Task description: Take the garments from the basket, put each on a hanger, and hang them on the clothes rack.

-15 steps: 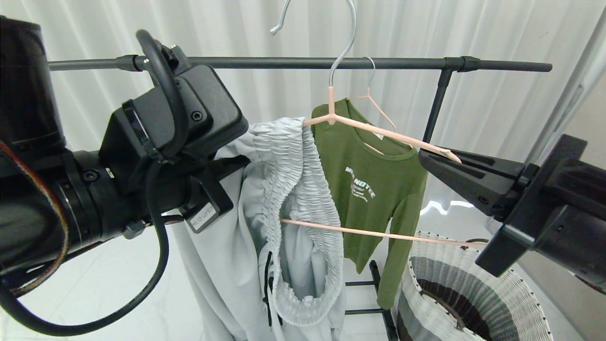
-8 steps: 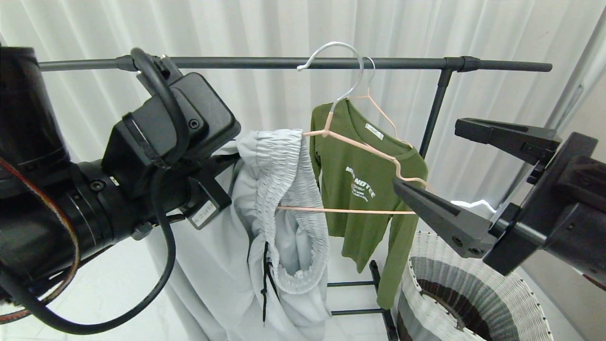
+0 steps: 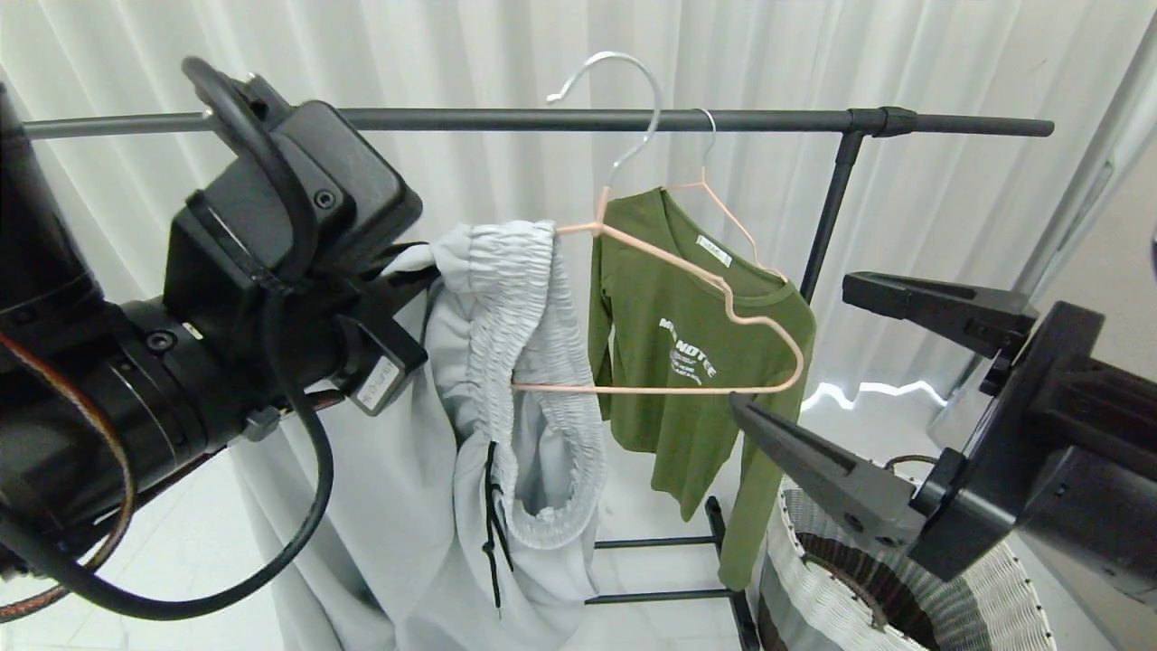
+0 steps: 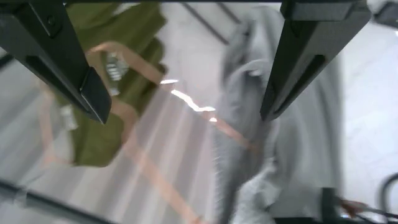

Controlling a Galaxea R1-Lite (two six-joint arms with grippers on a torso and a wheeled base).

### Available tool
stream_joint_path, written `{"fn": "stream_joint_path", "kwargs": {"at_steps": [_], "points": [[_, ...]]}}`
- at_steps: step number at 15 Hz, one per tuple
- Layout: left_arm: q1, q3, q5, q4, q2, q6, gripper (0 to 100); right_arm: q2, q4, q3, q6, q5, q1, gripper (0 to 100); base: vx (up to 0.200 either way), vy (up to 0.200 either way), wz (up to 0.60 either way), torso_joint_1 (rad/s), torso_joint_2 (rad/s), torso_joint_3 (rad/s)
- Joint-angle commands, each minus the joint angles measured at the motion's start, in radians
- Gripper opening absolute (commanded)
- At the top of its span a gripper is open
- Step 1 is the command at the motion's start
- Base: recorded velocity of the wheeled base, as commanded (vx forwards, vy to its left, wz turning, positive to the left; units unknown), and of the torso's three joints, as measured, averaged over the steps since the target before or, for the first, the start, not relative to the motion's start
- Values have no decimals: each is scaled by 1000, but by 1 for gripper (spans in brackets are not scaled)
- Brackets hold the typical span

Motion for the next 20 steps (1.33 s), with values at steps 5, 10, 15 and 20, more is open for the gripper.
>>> {"fn": "stream_joint_path", "kwargs": {"at_steps": [5, 10, 15, 20], "points": [[-8, -6, 48, -17, -30, -170, 0, 182, -3, -7, 205, 0, 48, 100, 0, 0, 0, 0, 0, 0], [-35, -6, 48, -67, -44, -215, 0, 338, -5, -46, 451, -75, -1, 100, 0, 0, 0, 0, 0, 0], [-46, -8, 47, -109, -44, -215, 0, 393, -8, -72, 537, -104, -65, 100, 0, 0, 0, 0, 0, 0], [-58, -8, 45, -112, -56, -216, 0, 426, -15, -81, 549, -106, -73, 100, 0, 0, 0, 0, 0, 0]]}}
